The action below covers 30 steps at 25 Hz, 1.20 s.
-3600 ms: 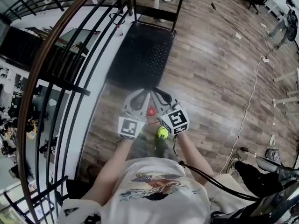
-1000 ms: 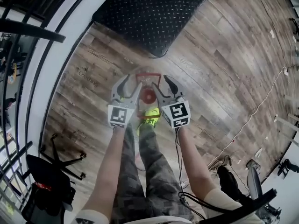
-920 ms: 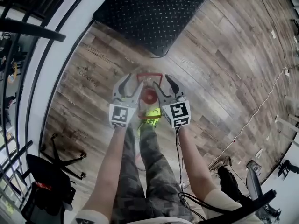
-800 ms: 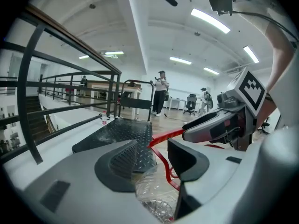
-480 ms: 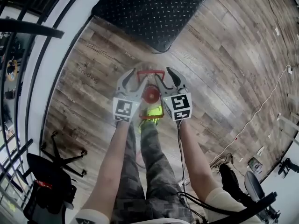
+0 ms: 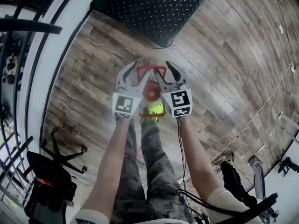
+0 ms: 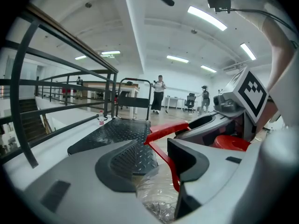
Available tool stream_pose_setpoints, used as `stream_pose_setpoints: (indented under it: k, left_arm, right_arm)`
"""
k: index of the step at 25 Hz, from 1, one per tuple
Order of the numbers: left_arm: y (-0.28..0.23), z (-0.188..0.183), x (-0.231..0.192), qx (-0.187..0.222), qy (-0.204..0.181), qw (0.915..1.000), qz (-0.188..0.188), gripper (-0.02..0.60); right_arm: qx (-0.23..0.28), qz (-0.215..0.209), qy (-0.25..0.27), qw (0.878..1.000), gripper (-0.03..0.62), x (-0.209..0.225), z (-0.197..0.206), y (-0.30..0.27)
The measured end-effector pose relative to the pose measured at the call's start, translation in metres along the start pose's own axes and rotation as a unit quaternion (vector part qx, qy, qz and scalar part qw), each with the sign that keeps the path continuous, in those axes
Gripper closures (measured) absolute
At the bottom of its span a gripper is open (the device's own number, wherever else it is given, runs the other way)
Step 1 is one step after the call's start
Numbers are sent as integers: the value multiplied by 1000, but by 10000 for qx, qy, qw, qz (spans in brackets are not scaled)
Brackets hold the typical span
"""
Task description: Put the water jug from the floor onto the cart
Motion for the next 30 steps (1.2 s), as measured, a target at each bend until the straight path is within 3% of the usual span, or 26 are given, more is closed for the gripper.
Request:
stream_pose_setpoints:
  k: [4, 8, 11, 15, 20, 30]
  left_arm:
    - [1, -6, 0, 153, -164, 9997, -72, 402]
    - [-8, 1, 2, -159, -124, 9998, -51, 403]
    - [-4, -9, 2, 164, -189, 9995, -183, 425]
    - [6, -29, 4, 601, -619, 9958, -308, 471]
    - [19, -49, 6, 680, -873, 9937, -198, 471]
    - [36, -101, -5, 839, -1211, 9884, -378, 475]
  right_arm:
    - [239, -178, -106, 9995, 474, -6, -2, 3]
    - [374, -295, -207, 9987, 508, -9, -9, 4]
    - [465, -359, -128, 9982, 516, -12, -15, 6]
    - [511, -413, -178, 9977, 528, -20, -16, 16]
    - [747, -337, -272, 9963, 534, -30, -35, 32]
    - [1170, -296, -338, 9921, 542, -37, -89, 43]
Point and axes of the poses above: the fingertips, and each gripper's own axes: y backward along the fingers, x to its right, z out of its underside, the point moved 5 cm from there along y, backward along the fingers
